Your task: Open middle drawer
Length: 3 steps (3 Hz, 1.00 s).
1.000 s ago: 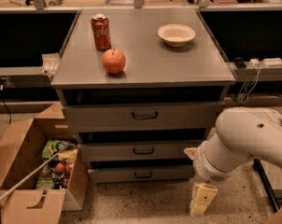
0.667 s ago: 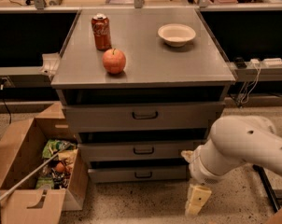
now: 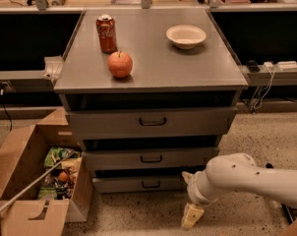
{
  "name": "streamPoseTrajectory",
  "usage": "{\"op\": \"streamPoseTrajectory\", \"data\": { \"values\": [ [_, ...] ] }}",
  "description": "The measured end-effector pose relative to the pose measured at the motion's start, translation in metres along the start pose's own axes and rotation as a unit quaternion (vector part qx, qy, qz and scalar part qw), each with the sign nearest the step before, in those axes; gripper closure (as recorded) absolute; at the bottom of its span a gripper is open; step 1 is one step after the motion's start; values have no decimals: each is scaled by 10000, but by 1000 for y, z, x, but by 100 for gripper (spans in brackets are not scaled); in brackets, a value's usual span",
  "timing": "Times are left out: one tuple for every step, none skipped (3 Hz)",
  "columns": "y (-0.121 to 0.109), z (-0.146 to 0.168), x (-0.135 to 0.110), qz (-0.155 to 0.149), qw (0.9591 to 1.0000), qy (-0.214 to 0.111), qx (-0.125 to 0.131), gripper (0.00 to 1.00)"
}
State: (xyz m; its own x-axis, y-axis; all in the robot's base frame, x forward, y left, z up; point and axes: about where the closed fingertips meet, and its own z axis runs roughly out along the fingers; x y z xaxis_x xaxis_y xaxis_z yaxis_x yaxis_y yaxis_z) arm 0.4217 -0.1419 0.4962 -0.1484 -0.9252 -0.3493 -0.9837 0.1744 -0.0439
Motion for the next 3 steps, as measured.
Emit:
{"op": "streamPoseTrajectory", "data": {
  "values": [
    [-14, 9, -6, -19, 9995, -184, 269, 0],
    [-17, 10, -6, -62, 9993, -194, 317, 0],
    [-46, 18, -8, -399, 9964, -275, 699, 0]
  ]
}}
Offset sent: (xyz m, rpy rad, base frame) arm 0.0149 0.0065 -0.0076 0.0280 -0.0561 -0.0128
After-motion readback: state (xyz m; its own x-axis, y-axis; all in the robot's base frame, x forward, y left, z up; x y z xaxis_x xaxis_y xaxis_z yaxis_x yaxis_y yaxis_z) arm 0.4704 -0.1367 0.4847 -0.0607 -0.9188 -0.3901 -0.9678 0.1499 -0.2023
